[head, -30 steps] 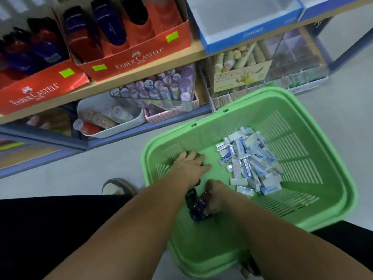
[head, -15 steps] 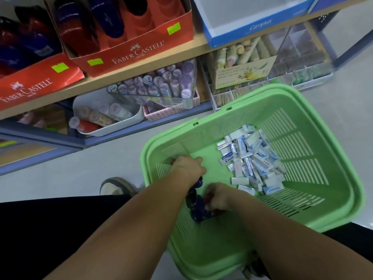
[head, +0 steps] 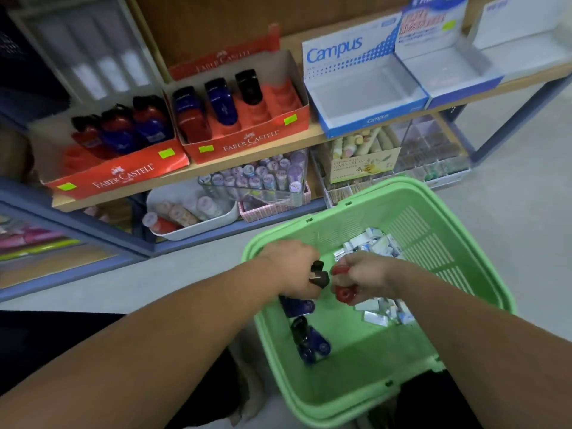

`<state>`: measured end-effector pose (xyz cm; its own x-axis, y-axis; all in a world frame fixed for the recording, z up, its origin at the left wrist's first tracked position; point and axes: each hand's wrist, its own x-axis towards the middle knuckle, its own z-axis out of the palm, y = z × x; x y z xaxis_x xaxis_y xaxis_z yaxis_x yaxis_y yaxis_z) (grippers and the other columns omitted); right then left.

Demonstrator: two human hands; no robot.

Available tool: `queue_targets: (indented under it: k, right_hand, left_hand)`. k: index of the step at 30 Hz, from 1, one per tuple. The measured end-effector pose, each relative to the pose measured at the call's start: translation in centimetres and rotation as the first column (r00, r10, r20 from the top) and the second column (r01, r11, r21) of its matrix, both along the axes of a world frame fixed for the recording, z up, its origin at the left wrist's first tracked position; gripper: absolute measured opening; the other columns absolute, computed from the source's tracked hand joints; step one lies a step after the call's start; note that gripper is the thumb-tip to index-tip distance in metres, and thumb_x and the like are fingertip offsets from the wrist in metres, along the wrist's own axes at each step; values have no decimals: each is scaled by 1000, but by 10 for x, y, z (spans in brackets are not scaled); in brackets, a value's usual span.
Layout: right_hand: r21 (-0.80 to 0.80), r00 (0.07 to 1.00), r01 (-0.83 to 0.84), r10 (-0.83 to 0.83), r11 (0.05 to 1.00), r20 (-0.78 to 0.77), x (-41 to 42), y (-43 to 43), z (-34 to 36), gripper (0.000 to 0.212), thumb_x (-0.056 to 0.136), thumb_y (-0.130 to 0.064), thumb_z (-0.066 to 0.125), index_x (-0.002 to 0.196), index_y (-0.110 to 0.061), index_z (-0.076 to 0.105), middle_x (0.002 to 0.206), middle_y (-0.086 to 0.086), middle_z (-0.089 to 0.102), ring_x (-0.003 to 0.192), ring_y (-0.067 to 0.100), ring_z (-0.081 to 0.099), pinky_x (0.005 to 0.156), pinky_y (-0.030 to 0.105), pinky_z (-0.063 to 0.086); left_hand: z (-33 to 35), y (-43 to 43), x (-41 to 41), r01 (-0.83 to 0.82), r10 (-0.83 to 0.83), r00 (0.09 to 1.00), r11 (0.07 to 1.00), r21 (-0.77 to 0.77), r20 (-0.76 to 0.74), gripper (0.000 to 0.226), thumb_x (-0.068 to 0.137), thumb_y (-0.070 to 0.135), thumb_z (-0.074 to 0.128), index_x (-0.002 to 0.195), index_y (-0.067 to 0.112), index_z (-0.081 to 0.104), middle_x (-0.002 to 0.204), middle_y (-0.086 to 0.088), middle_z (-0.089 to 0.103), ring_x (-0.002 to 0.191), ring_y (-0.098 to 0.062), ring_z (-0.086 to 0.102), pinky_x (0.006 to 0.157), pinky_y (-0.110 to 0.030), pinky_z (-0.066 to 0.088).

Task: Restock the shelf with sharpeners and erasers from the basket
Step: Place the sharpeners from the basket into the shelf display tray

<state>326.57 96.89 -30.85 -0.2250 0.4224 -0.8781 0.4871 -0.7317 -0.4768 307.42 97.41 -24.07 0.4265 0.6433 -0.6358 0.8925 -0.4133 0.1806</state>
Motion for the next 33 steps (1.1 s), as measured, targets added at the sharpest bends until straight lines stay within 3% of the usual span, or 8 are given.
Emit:
queue_targets:
  k: [4,7,15,18,24,27,30,33]
  right_hand:
    - [-15,987,19,-21,1000,-158,-2,25,75,39,96,7,57,133,-7,52,127,23,65,110,38,70,96,49,58]
    - [29,968,6,2,1000,-252,-11,37,134,42,96,13,52,133,-6,53,129,27,62,111,41,69,97,50,57]
    - [328,939,13,101,945,-329,-74,44,234,35,100,4,52,129,-14,56,100,14,75,97,38,74,79,49,62]
    - [497,946,90,81,863,-313,-91,53,246,31,94,6,63,121,-9,58,102,15,76,88,30,75,71,41,62]
    - [651,946,275,-80,707,-313,-117,96,251,24,91,-1,70,111,-14,65,102,10,77,89,25,75,79,37,59]
    - [629,931,343,-165,698,-325,-135,121,239,25,91,-2,72,111,-15,66,106,9,75,92,24,76,87,40,62]
    - [709,956,291,-168,642,-241,-152,145,220,30,88,-7,76,113,-22,68,110,2,75,100,19,73,92,40,60]
    - [822,974,200,-202,533,-106,-160,159,208,28,80,-14,84,96,-28,66,96,-8,73,98,15,68,93,41,55]
  left_hand:
    - [54,5,-31,-310,358,877,931,-193,321,54,79,59,77,117,25,59,109,1,67,90,-22,70,80,-42,61]
    - [95,4,-51,-439,559,731,824,-358,391,66,83,53,79,133,21,52,109,-6,67,74,-22,75,63,-37,63]
    - [171,2,-93,-444,547,624,836,-323,558,26,88,40,78,106,37,60,82,9,66,69,-10,61,63,-31,57]
    - [189,11,-107,-497,552,600,824,-272,579,30,84,44,81,102,28,63,82,2,68,66,-11,62,60,-32,57]
    - [193,37,-141,-674,672,461,690,-264,579,41,80,43,86,103,15,67,78,-6,68,63,-18,62,59,-32,56]
    - [185,51,-155,-722,730,303,595,-353,612,41,77,31,90,107,16,66,76,-7,67,61,-21,62,54,-31,55]
    - [180,57,-161,-724,758,198,540,-428,621,47,75,23,92,111,19,63,73,-4,70,53,-16,62,47,-28,52]
    - [176,60,-164,-706,761,153,531,-468,631,52,73,18,93,114,20,62,88,-11,76,52,-13,64,43,-26,48]
